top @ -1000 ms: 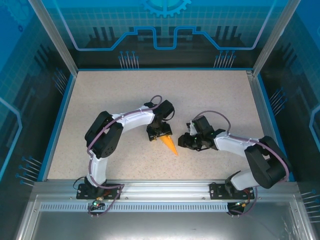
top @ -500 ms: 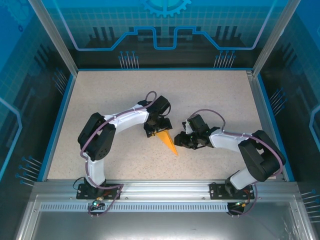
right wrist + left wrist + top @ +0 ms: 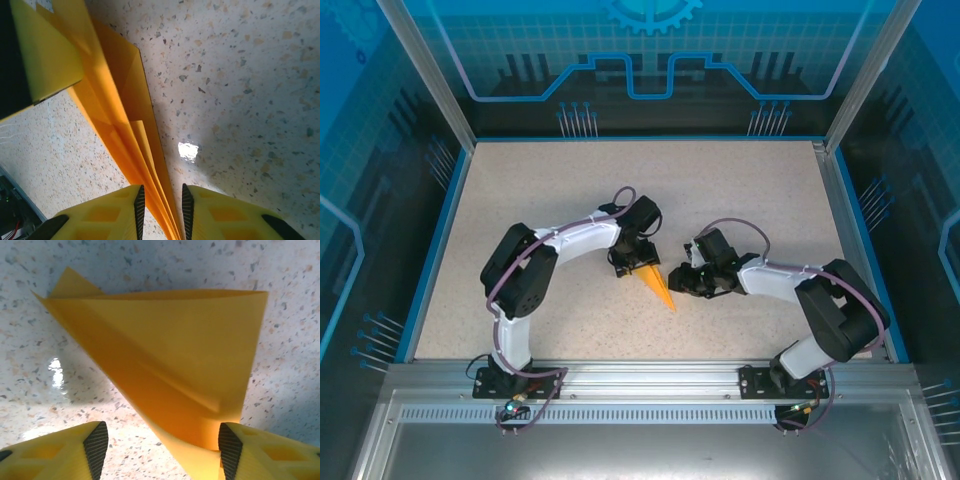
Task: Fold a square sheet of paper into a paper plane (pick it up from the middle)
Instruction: Move a paper plane to the center of the table.
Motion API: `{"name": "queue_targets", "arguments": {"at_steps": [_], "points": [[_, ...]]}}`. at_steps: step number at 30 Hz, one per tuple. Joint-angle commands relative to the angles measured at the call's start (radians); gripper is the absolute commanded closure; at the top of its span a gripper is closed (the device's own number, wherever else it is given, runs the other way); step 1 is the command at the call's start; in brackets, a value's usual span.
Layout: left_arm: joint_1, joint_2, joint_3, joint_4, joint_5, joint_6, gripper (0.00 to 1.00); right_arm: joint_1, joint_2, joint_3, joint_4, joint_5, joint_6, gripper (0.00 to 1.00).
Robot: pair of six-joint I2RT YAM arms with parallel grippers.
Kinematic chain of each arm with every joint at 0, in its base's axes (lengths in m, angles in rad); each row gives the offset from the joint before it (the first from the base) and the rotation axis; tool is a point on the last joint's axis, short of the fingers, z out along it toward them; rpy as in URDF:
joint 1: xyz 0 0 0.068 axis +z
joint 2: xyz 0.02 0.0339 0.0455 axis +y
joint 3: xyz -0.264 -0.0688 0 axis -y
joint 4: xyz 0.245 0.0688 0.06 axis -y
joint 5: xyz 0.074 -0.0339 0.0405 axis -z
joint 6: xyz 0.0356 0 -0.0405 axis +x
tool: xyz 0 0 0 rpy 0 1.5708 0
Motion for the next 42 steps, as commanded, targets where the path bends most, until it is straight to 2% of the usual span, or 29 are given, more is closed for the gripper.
{"name": "queue_targets", "arguments": {"at_steps": [1,7,15,30,33,37,39,42], "points": [[0.011,-0.067,-0.035,-0.014,0.002,0.007,0.41,0.015,0.018,0.031,0.004,-0.006,0.0,0.71],[0.014,-0.097,-0.088,0.004,0.006,0.002,0.44,0.016,0.03,0.044,0.031,-0.037,-0.009,0.7],[0.016,-0.117,-0.126,0.018,0.005,0.01,0.58,0.021,0.061,0.088,0.019,-0.067,-0.068,0.6],[0.02,-0.123,-0.136,0.031,0.008,0.021,0.59,0.026,0.162,0.17,-0.005,-0.147,-0.129,0.58],[0.018,-0.121,-0.136,0.028,0.01,0.021,0.6,0.022,0.128,0.155,-0.035,-0.058,-0.139,0.58],[0.018,-0.122,-0.146,0.028,0.008,0.022,0.6,-0.002,0.083,0.168,-0.083,-0.018,-0.163,0.56],[0.019,-0.125,-0.151,0.03,0.009,0.024,0.61,-0.011,0.079,0.173,-0.086,-0.014,-0.172,0.51],[0.019,-0.126,-0.152,0.032,0.009,0.025,0.61,-0.014,0.11,0.183,-0.074,-0.058,-0.174,0.51]]}}
